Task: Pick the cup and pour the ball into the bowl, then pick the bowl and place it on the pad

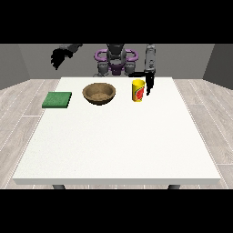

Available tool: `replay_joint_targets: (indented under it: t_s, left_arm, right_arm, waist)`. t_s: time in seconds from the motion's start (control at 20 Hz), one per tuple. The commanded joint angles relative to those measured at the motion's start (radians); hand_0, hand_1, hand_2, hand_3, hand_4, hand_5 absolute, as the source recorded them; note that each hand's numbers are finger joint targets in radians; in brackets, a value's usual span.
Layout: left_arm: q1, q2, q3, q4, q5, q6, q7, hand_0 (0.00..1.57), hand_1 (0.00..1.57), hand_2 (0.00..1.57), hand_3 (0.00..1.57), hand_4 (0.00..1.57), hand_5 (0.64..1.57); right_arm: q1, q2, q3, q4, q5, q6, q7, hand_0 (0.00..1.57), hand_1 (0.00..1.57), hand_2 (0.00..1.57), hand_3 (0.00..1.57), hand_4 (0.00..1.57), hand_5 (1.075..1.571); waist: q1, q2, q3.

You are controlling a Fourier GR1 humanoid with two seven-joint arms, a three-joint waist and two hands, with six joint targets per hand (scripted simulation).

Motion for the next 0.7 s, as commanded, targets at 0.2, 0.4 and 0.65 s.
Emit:
replay_joint_targets:
  t_s: [0.2, 0.4, 0.65]
  left_arm:
    - [-0.115, -0.002, 0.06, 0.287, 0.004, 0.012, -0.163, 0.0, 0.0, 0.0, 0.0, 0.25, 1.445]
    - [-0.152, 0.013, 0.086, 0.366, 0.0, 0.044, -0.207, 0.7, 0.7, 0.64, 0.0, 1.01, 1.553]
    - [-0.152, -0.003, 0.091, 0.441, -0.086, 0.231, -0.348, 1.26, 1.26, 1.57, 1.57, 1.33, 1.483]
  right_arm:
    - [-0.046, -0.045, -0.041, 0.049, -0.037, 0.028, 0.015, 0.0, 0.0, 0.0, 0.0, 0.67, 1.562]
    - [-0.043, -0.076, -0.069, 0.076, -0.068, 0.088, -0.035, 0.0, 0.0, 0.0, 0.0, 0.68, 1.569]
    - [-0.118, -0.15, -0.104, -0.012, -0.155, 0.104, 0.089, 0.0, 0.0, 0.0, 0.07, 0.64, 1.568]
  waist:
    - [-0.025, 0.016, -0.0003]
    - [-0.047, 0.041, -0.0002]
    - [-0.115, 0.112, -0.0011]
